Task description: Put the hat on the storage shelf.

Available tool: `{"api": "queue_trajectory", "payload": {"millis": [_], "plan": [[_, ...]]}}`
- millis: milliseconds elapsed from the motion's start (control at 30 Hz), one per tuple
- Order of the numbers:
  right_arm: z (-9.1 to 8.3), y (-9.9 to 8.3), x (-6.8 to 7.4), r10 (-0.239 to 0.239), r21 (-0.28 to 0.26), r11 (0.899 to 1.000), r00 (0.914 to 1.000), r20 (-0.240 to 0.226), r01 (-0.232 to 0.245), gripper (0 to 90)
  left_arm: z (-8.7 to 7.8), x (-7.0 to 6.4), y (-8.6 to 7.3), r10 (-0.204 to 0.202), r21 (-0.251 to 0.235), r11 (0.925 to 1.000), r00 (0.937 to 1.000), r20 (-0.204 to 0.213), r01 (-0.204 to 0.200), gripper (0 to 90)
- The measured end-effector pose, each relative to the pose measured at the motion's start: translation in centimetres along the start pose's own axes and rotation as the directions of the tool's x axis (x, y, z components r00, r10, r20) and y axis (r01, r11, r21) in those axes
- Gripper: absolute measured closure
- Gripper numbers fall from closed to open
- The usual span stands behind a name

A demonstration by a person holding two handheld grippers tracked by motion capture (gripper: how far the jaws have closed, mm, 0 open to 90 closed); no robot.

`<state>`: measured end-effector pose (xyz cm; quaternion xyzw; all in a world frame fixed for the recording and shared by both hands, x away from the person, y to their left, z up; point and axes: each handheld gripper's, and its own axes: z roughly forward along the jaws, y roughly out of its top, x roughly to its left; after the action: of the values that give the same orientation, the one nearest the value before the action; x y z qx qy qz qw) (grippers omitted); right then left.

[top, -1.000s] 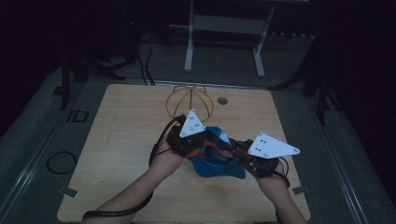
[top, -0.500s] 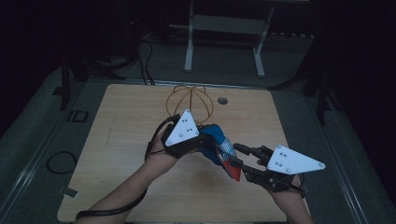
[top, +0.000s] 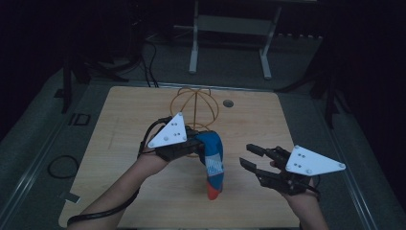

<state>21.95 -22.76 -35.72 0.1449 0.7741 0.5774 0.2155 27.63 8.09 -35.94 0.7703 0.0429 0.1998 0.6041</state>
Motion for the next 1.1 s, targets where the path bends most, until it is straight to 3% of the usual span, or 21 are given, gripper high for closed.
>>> {"api": "queue_trajectory", "payload": {"millis": [33,167,233,267,333,467,533,633,867,1100], "plan": [[0.4,-0.1,0.1,-0.004,0.009,1.000,0.9999,-0.012,0.004,55.5,-0.3,0.3,-0.3,0.007,-0.038,0.9993,0.9990,0.045,-0.005,89.1],[2.3,-0.8,0.8,-0.012,0.028,1.000,0.9989,-0.044,0.013,54.0,-0.5,0.9,-0.7,-0.001,-0.104,0.9945,0.9942,0.108,0.012,89.1],[2.9,-0.9,0.9,-0.014,0.033,0.999,0.9980,-0.061,0.016,54.6,-0.3,1.1,-1.0,0.002,-0.139,0.9901,0.9895,0.144,0.019,88.9],[3.2,-1.0,0.9,-0.013,0.036,0.999,0.9972,-0.073,0.016,56.9,-0.1,1.1,-1.1,0.000,-0.156,0.9874,0.9839,0.179,0.028,88.9],[3.6,-1.0,1.1,-0.043,0.050,0.998,0.9963,-0.074,0.046,57.1,0.5,0.7,-1.2,0.034,-0.158,0.9874,0.9823,0.184,-0.005,88.9],[3.8,-1.0,1.2,-0.046,0.043,0.998,0.9967,-0.067,0.049,63.5,1.5,0.3,-1.1,0.040,-0.156,0.9877,0.9745,0.221,-0.006,88.9],[3.7,-1.1,1.2,-0.052,0.045,0.997,0.9970,-0.057,0.055,68.3,1.7,0.3,-0.9,0.036,-0.164,0.9864,0.9731,0.228,0.002,88.9],[3.5,-1.3,1.3,-0.049,0.047,0.998,0.9979,-0.041,0.051,89.5,1.9,0.3,-0.9,0.039,-0.161,0.9869,0.9720,0.232,-0.001,88.9],[2.6,-1.0,0.9,-0.030,0.040,0.999,0.9995,0.005,0.030,90.0,1.1,0.6,-1.3,0.038,-0.126,0.9919,0.9761,0.214,-0.011,88.7],[1.9,-0.1,0.3,0.001,0.004,1.000,1.0000,-0.006,-0.001,90.0,0.4,0.2,-1.2,0.090,-0.082,0.9938,0.9748,0.204,-0.075,87.7]]}}
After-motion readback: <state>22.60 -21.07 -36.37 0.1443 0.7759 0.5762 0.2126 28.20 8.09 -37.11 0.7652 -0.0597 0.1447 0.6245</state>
